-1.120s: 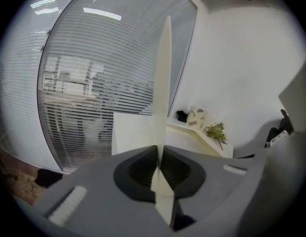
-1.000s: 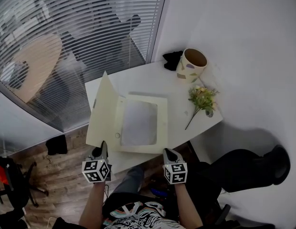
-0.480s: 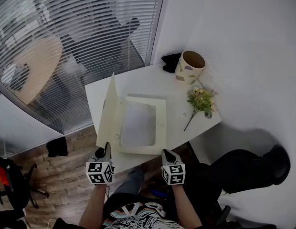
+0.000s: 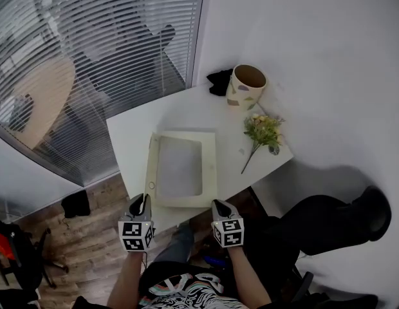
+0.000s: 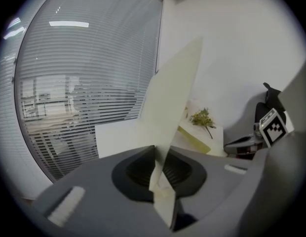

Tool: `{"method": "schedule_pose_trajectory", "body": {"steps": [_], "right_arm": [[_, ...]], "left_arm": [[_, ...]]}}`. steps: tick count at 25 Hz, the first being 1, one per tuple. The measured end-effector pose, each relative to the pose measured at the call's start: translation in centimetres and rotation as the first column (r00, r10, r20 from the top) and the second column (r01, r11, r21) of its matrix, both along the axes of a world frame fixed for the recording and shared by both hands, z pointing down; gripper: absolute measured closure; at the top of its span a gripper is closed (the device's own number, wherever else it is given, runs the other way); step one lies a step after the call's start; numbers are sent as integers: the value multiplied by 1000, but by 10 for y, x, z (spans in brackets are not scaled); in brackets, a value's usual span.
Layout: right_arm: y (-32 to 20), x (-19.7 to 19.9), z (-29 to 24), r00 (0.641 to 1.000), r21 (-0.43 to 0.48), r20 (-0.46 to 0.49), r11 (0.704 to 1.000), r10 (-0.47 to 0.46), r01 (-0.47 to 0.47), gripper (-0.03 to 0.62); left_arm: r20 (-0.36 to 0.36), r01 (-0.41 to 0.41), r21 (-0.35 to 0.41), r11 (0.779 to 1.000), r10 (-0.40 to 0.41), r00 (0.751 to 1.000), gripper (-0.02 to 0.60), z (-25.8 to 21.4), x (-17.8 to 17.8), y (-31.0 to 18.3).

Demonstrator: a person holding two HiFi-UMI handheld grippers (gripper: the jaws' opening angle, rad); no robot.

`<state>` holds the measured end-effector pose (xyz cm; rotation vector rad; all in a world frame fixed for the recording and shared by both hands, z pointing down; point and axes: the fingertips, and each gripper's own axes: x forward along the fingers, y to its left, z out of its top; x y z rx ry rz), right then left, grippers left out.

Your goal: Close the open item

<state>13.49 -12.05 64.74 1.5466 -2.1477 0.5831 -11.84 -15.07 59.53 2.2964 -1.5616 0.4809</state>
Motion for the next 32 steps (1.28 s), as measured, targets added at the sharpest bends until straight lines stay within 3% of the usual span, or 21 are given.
{"method": "schedule_pose_trajectory", "body": {"steps": [12,20,32], "right_arm": [[1,-1,0,1000,4,-8,1000,-22,22,594],[1,0,1,1000,2,0,1000,-29,29,594],[1,-1,-1,1000,6,7,1000,-27,27,594]], "left_arm": [[100,-86,-5,996,86,991,497,-2,28,4],[110,-123,-7,992,123,986,494,-6,46,4],[182,-231,-34,972,233,955,483,1,71,8]]}}
